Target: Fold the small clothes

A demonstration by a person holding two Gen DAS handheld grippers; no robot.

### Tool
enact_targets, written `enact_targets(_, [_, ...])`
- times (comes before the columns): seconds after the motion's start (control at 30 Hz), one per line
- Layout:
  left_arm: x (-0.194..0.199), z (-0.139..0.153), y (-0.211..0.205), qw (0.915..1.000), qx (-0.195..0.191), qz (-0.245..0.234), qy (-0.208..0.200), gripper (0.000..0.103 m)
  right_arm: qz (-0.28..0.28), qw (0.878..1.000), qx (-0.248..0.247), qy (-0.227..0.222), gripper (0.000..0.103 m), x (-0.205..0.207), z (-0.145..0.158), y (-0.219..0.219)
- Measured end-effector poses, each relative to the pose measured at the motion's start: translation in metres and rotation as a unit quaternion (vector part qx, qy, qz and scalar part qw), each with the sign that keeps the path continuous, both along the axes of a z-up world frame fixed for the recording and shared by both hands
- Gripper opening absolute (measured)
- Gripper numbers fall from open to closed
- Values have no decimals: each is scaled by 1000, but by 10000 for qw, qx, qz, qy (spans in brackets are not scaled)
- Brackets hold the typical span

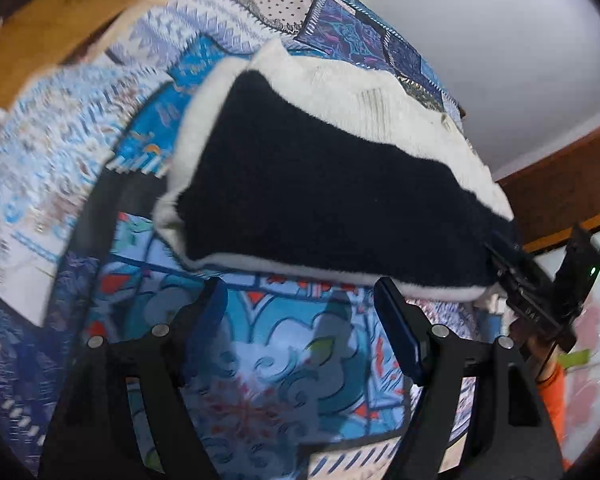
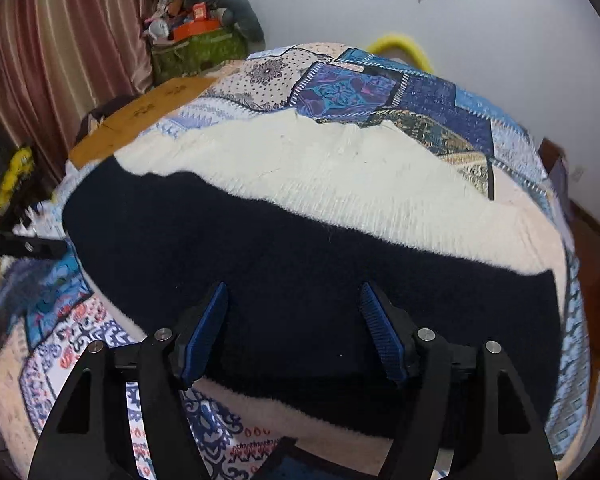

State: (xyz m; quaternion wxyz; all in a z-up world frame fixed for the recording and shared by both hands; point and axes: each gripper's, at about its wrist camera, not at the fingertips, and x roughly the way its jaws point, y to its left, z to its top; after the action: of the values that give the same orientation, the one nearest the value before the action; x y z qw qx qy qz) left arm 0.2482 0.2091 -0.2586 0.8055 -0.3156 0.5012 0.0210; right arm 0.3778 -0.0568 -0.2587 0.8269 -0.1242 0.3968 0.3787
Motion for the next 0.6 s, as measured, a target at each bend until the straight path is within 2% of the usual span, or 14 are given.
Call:
enact_targets(0.1, [7,-10,11,9983,-415,386,-136,75,-7,9998,125,152,65,4,0,-3])
enact_targets(0.27, [23,-25,35,9901,-996,949,-266,75,37,9998,145,100,65,-3,-2,-3])
enact_targets(0.37, [34,-28,49,9862,-1071,1220,-318,75,36,9996,236,141,65,-3,-3,-5])
enact_targets(0.47, [41,-28,61,9832,-978,1492,-385,75,18,9994,303,173,65,-3,-4,-6])
enact_targets(0.57, [51,-26,65,9849,-691,1546,-369,56,1,9994,310,175,65,-4,-4,-6])
enact_targets(0.6, [54,-23,64,9862,-561,1515,-366,47,-3,9994,303,180,65,-4,-4,-6])
